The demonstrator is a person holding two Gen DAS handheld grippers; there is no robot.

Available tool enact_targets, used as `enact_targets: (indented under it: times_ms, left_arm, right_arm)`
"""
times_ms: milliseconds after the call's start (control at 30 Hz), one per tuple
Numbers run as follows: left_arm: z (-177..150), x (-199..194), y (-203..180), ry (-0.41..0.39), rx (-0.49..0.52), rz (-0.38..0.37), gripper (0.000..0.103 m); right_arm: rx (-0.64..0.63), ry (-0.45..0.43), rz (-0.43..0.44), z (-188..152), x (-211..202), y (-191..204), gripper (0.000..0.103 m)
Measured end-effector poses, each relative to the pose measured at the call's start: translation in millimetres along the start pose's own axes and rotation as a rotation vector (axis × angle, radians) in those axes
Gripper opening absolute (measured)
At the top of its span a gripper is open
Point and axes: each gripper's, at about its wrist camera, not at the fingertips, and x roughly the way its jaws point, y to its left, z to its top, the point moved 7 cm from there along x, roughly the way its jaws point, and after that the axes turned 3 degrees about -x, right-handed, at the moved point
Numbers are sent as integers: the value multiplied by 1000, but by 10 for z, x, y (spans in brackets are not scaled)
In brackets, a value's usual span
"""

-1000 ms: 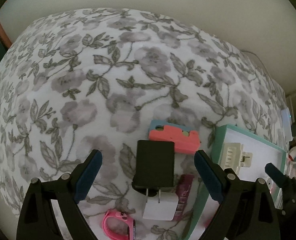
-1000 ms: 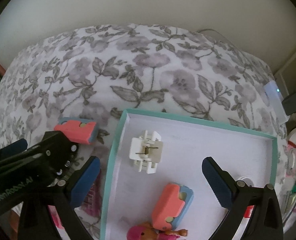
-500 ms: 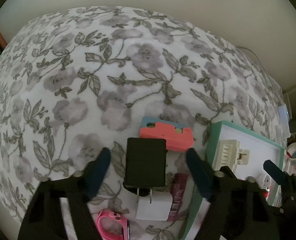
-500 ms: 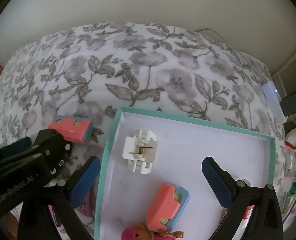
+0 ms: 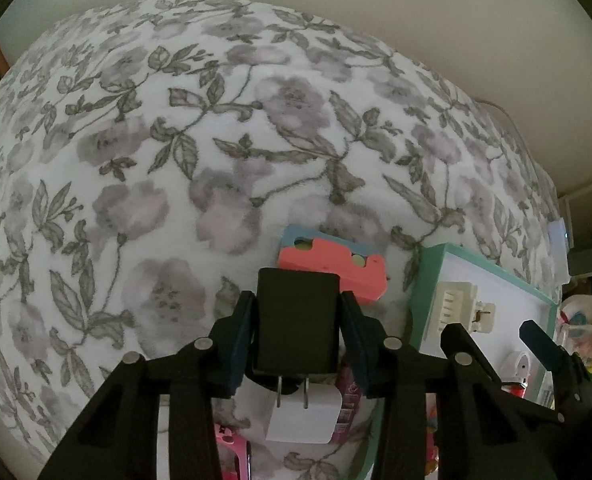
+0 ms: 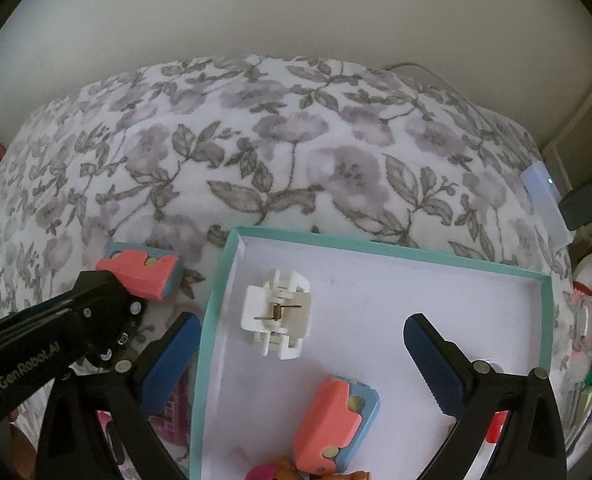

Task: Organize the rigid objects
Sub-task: 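Grasp the black charger plug with the left tool while the right tool grasps the pink-and-blue eraser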

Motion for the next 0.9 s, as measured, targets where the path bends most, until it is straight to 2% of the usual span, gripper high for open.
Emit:
enact_targets:
  times_ms: [167,500,633,900]
  left_arm:
    - [3,-7,20,-1,-19,-26,44]
    - [106,-86,244,-17,-87,-86,43]
    - [188,-108,423,-35,-118,-69,43]
    - [350,-121,810,-77,-155,5,43]
  right_arm:
    - [42,-39,54,38,-59,22,103]
    - [9,-108,141,118,-168,376,103]
    - [1,-101,194,172,-166,592,102]
    - [-8,-25,241,230,-25,982,94]
